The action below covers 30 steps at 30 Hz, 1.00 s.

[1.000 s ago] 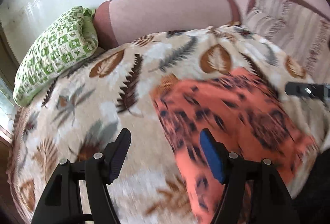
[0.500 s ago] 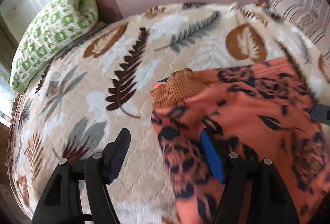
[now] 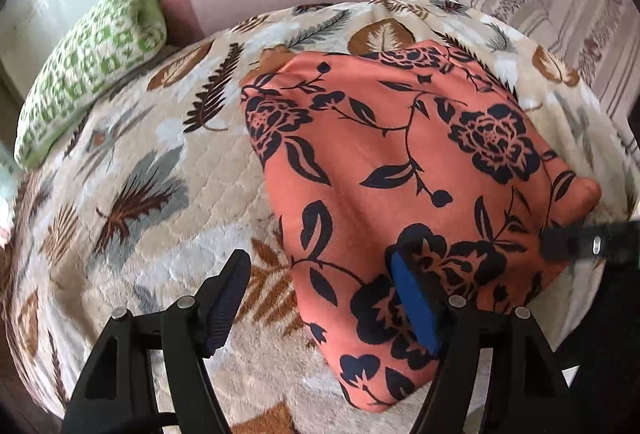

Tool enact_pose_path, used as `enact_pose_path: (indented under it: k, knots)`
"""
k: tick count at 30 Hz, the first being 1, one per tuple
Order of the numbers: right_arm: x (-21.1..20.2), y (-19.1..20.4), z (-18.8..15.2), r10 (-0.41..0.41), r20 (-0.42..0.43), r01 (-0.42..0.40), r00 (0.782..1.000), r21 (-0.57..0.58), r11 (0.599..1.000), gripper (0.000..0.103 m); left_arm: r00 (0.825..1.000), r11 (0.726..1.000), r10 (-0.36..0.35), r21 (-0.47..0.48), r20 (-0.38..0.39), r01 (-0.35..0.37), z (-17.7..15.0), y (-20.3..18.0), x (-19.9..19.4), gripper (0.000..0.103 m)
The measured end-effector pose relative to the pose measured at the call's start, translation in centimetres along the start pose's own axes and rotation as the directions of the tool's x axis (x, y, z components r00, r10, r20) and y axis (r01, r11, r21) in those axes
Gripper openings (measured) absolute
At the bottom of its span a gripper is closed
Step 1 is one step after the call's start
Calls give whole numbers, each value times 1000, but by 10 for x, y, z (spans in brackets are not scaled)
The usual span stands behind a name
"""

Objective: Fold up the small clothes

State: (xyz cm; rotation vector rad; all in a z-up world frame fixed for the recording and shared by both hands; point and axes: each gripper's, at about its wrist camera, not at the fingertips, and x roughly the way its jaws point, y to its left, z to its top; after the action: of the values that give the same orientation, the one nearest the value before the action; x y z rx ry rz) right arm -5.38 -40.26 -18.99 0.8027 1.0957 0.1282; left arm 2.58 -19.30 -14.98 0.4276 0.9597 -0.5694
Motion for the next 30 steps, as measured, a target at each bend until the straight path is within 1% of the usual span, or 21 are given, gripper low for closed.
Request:
enact_pose_path:
  k: [2, 5, 7, 9, 11, 13, 14, 16, 18, 21, 28, 30]
  knots:
    - [-7, 8, -5, -40, 20, 41, 999, -39, 998, 35, 1000, 1000, 16, -13, 16, -16, 1, 3, -8, 73]
    - [-22, 17, -7, -39, 77, 44, 996, -60, 997, 35, 996, 998, 61, -34, 60, -59, 1, 8, -29, 73]
    - [-36, 25, -11, -34, 135, 45, 990, -82, 996, 35, 991, 995, 88, -54, 102, -82, -1, 13, -47, 74]
    - [-50, 39, -14, -40, 193, 66, 980, -126, 990, 36, 983, 992, 117, -72, 144, -108, 0, 18, -66, 75]
    - [-61, 53, -15, -52, 239, 90, 970, -152, 984, 39, 973, 986, 149, -96, 177, -133, 2, 25, -79, 78]
    - [-73, 69, -18, -55, 300, 110, 952, -170, 979, 62, 963, 981, 170, -127, 208, -146, 3, 31, -94, 78]
    - [-79, 77, -21, -49, 330, 115, 943, -182, 977, 63, 960, 979, 176, -141, 220, -148, 3, 35, -101, 80]
    - [-85, 93, -18, -46, 360, 127, 932, -205, 971, 63, 951, 973, 190, -174, 244, -149, 3, 44, -114, 81]
    - [-91, 107, -20, -48, 379, 143, 924, -227, 963, 63, 944, 969, 202, -194, 259, -154, 3, 48, -124, 82]
    - [-92, 127, -23, -31, 384, 141, 923, -260, 955, 63, 938, 964, 215, -215, 273, -158, 1, 55, -136, 82]
    - [-93, 144, -31, -18, 393, 141, 919, -287, 948, 63, 921, 951, 258, -243, 292, -189, -5, 61, -152, 83]
    - [-94, 146, -33, -25, 404, 153, 915, -288, 945, 63, 917, 949, 265, -249, 298, -193, -6, 62, -156, 84]
